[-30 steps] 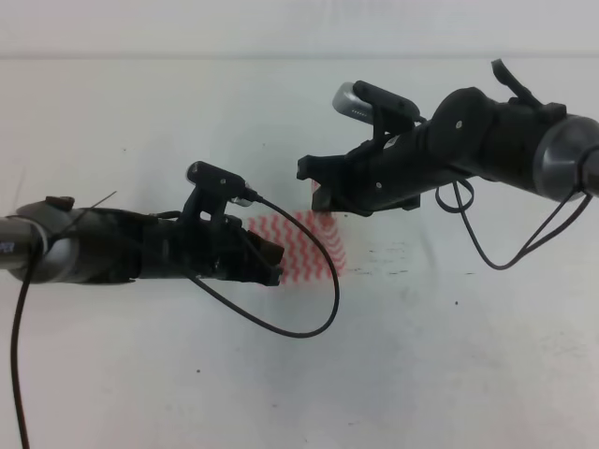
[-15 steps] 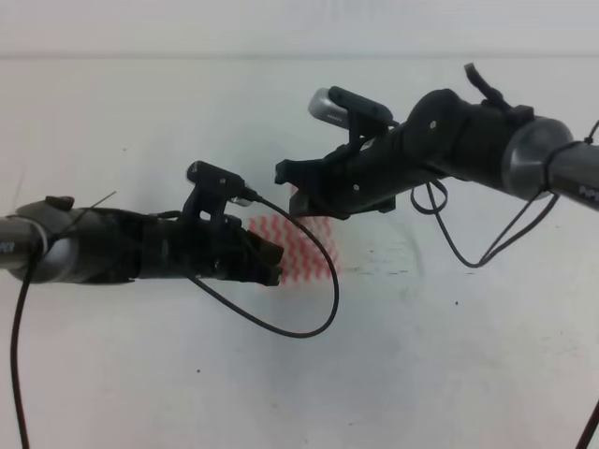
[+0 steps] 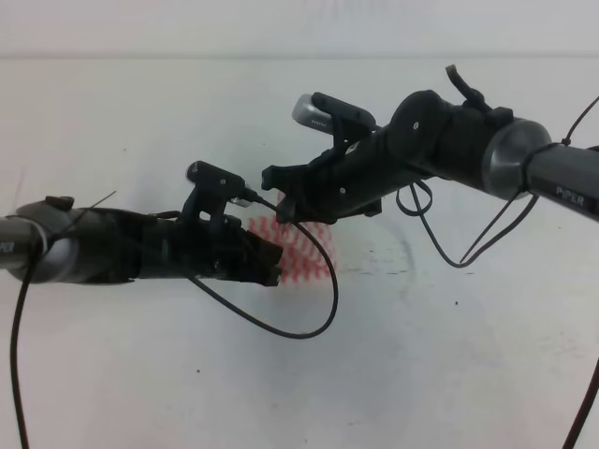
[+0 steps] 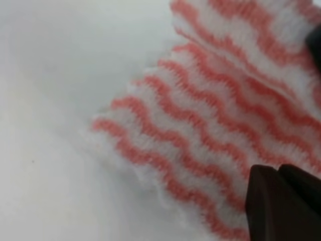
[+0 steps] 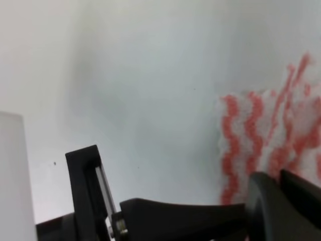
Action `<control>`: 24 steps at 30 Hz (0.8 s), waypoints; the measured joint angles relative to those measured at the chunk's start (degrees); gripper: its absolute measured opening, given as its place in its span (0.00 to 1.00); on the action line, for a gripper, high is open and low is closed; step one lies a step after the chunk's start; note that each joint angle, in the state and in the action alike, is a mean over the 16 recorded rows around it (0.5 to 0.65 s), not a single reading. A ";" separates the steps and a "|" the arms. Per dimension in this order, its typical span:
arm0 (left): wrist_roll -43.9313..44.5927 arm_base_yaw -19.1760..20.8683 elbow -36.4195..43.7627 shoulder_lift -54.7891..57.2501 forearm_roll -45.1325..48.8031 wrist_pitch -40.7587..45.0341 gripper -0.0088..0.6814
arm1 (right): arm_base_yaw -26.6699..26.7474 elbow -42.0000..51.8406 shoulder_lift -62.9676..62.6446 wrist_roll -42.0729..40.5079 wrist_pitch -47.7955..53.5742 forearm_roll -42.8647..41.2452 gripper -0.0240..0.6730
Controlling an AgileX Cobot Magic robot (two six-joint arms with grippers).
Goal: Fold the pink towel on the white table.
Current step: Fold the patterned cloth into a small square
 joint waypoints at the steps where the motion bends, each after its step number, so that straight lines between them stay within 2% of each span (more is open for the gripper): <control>1: -0.01 0.19 0.00 -0.05 0.02 0.01 0.01 | 0.02 0.01 0.05 -0.01 0.01 -0.01 0.01; 15: -3.16 4.09 0.01 -1.08 3.12 2.09 0.01 | 0.03 0.02 0.11 -0.01 -0.02 -0.11 0.01; 24: -3.52 4.55 0.02 -1.13 3.52 3.98 0.01 | 0.03 0.01 0.10 -0.01 -0.40 -0.04 0.01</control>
